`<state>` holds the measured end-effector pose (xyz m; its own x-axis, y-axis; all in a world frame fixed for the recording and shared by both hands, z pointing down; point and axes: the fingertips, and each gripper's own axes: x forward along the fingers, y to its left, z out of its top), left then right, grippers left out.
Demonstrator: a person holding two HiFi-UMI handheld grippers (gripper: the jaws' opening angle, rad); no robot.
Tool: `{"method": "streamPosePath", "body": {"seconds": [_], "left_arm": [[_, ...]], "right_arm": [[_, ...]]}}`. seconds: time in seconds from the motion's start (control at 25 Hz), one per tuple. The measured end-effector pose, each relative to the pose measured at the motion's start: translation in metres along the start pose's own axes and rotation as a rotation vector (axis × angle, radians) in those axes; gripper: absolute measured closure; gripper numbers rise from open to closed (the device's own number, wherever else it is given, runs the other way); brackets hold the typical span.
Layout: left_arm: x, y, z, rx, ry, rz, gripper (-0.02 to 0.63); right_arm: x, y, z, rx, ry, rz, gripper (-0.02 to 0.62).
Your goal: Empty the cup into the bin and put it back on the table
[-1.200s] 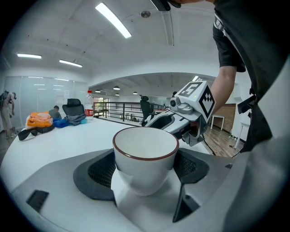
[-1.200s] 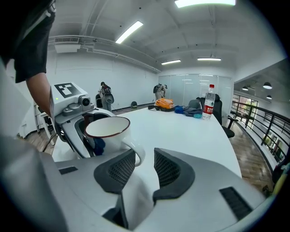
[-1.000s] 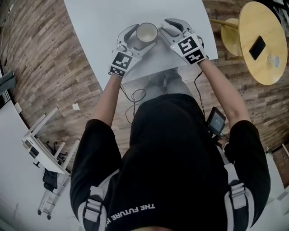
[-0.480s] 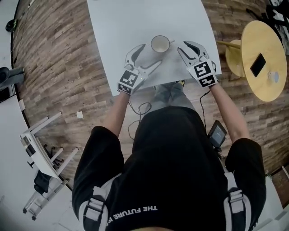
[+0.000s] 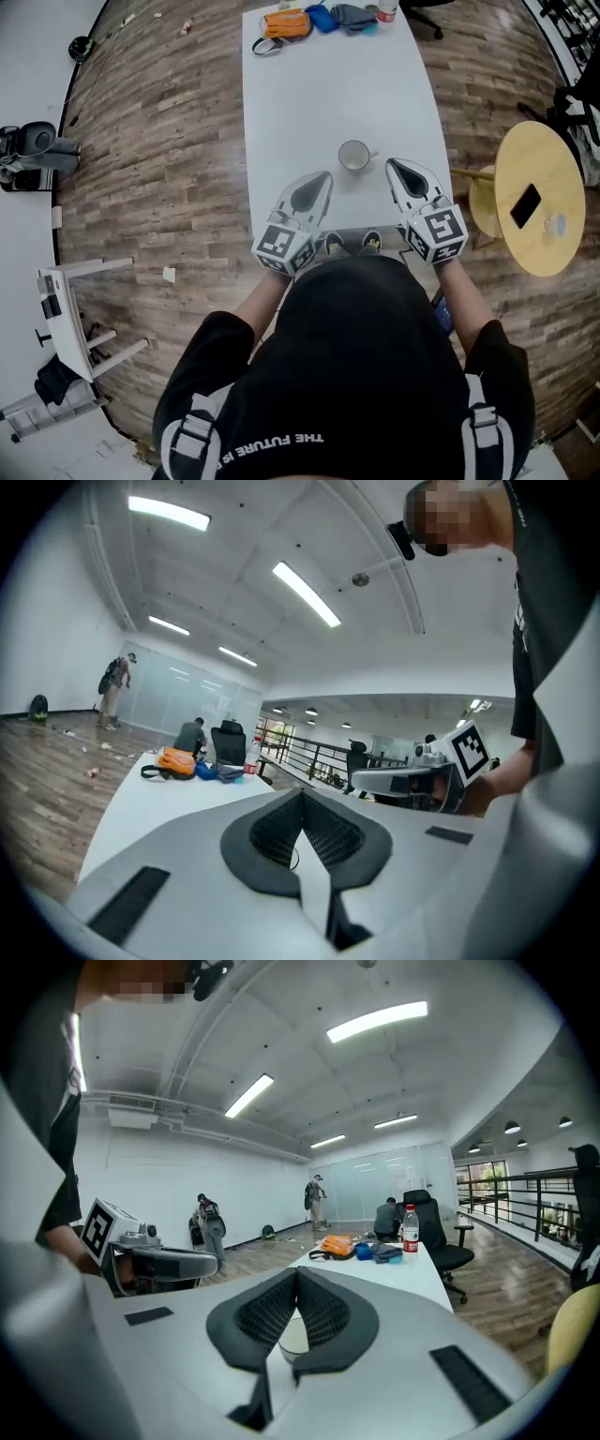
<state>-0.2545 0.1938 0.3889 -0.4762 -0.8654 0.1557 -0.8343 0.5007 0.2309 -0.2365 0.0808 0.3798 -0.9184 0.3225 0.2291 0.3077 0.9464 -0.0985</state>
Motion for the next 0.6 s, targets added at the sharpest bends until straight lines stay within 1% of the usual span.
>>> {"method": "streamPosePath", "body": {"seconds": [0.04, 0.16, 0.4, 0.6], "left_arm": [[-0.001, -0.002, 0.008, -0.006, -0.017, 0.009, 0.584], [0.000, -0.006, 0.023, 0.017, -0.047, 0.034, 0.584], [0.002, -0.013, 0.025, 0.023, -0.035, 0.040, 0.584], [0.009, -0.018, 0.027, 0.049, -0.028, 0.026, 0.584]], "right_arm": [[0.000, 0.003, 0.007, 0.008, -0.014, 0.008, 0.578], [-0.001, 0.008, 0.019, 0.010, -0.041, 0.015, 0.578], [-0.006, 0.017, 0.021, -0.023, -0.036, 0.028, 0.578], [-0.010, 0.016, 0.019, -0.013, -0.040, 0.030, 0.578]]}}
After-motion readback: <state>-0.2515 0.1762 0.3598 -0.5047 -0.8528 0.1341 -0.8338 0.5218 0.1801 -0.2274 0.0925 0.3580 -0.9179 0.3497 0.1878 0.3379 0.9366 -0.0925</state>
